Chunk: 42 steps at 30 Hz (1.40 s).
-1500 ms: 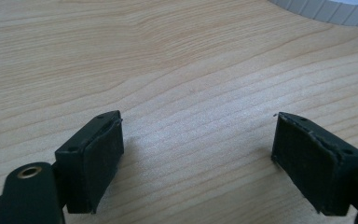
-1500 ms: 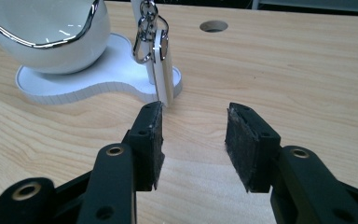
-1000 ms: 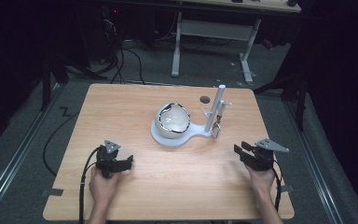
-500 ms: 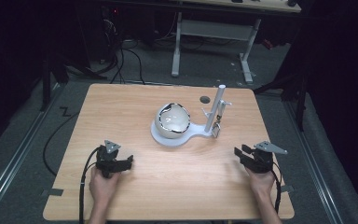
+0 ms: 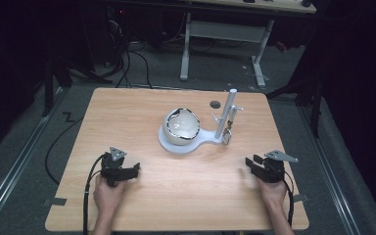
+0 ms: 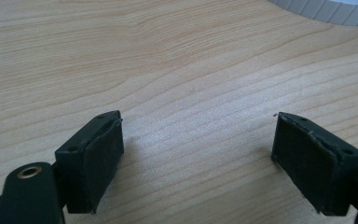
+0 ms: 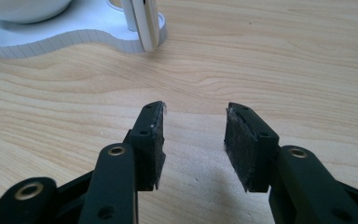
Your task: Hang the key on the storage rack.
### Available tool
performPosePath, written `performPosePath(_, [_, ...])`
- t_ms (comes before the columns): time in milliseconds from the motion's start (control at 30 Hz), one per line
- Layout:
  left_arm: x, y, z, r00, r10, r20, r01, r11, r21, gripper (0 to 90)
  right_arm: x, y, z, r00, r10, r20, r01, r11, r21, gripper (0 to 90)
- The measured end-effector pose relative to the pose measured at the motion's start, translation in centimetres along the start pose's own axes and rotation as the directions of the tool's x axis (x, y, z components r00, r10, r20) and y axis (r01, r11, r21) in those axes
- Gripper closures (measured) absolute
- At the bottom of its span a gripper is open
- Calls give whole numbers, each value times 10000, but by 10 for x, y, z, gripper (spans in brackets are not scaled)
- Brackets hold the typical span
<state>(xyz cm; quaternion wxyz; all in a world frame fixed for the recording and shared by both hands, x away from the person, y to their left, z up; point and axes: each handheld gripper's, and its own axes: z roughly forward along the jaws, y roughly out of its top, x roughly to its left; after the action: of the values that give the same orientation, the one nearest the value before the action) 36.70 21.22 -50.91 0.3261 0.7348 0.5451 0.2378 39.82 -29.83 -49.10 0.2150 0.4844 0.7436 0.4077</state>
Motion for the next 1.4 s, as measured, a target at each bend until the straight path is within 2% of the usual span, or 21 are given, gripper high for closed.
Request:
performPosePath(300, [0,0,0,10000,-4,0,4,10000,-2,169,-1,-2,4,9997,-94,236,89,9997,229,551])
performPosePath(467, [0,0,0,10000,-2,-2,2,10000,-2,169,-1,-2,7,9988,-308,370,294,9989,376,529])
performPosePath(633, [0,0,0,10000,-1,0,1,10000,1,169,-1,-3,8,9987,-212,460,188,9985,516,512])
performPosePath(1067, [0,0,0,10000,-4,-1,4,10000,-2,169,1,-5,14,9974,-363,618,306,9954,908,480])
performPosePath(1200, [0,0,0,10000,-2,-3,2,10000,-3,169,1,-4,16,9974,-386,608,315,9929,1147,433])
performPosePath(1300, [0,0,0,10000,2,-5,-2,10000,-2,169,4,-4,17,9951,-643,754,547,9909,1229,394])
performPosePath(1400, [0,0,0,10000,1,-5,-1,10000,-3,170,4,-4,17,9948,-519,880,405,9911,1264,365])
